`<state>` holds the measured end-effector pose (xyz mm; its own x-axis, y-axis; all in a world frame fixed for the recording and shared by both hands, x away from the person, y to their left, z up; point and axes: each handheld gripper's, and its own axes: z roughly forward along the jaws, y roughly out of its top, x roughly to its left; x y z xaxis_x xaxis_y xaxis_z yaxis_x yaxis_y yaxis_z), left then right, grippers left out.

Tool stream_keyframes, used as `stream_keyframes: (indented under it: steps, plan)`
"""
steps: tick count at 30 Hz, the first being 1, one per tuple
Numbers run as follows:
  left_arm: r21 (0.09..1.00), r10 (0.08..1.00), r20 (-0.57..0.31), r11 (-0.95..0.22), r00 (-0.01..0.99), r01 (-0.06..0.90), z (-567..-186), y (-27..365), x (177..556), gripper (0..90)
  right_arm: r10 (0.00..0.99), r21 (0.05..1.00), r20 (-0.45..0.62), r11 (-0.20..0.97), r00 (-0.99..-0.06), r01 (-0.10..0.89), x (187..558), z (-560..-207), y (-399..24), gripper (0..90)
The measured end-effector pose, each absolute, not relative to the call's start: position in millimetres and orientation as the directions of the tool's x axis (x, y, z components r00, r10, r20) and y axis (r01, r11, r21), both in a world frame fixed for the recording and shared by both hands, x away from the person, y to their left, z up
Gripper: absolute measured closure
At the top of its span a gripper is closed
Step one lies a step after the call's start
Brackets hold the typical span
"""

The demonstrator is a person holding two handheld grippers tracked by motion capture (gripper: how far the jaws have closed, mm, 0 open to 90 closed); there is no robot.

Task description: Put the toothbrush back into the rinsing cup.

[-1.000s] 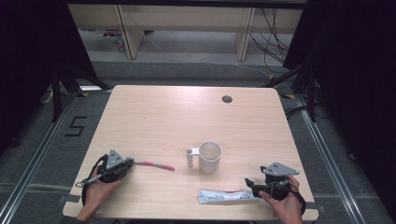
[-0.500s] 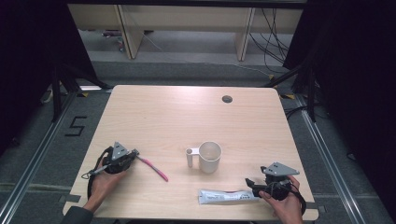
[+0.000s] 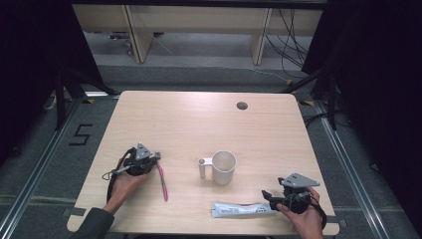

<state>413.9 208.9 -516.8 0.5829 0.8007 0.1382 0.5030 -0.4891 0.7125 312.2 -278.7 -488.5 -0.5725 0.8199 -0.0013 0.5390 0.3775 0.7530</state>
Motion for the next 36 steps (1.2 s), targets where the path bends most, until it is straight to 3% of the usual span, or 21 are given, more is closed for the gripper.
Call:
stream_keyframes:
  steps: [5,8,17,28,36]
  plan:
    - [0.725,0.825,0.104,-0.445,0.555,0.525,-508.7,212.4,408.6,78.3,0.822,0.757,-0.015,0.382,-0.569,0.531,311.4,-487.7,-279.6,24.7]
    - [0.739,0.851,0.017,-0.364,0.525,0.567,-501.7,212.7,402.4,67.4,0.832,0.746,0.026,0.353,-0.555,0.565,309.9,-488.1,-277.4,24.7]
    - [0.679,0.816,-0.018,-0.414,0.577,0.606,-496.2,194.4,391.0,52.1,0.815,0.741,0.028,0.372,-0.579,0.559,312.0,-488.2,-279.0,24.7]
    - [0.642,0.81,-0.011,-0.445,0.587,0.625,-502.4,185.1,395.2,53.0,0.825,0.749,0.011,0.368,-0.566,0.551,311.0,-488.0,-278.3,24.8]
    - [0.614,0.799,-0.008,-0.471,0.602,0.633,-502.4,187.0,395.5,58.5,0.83,0.748,0.027,0.353,-0.557,0.562,308.9,-487.2,-276.9,25.1]
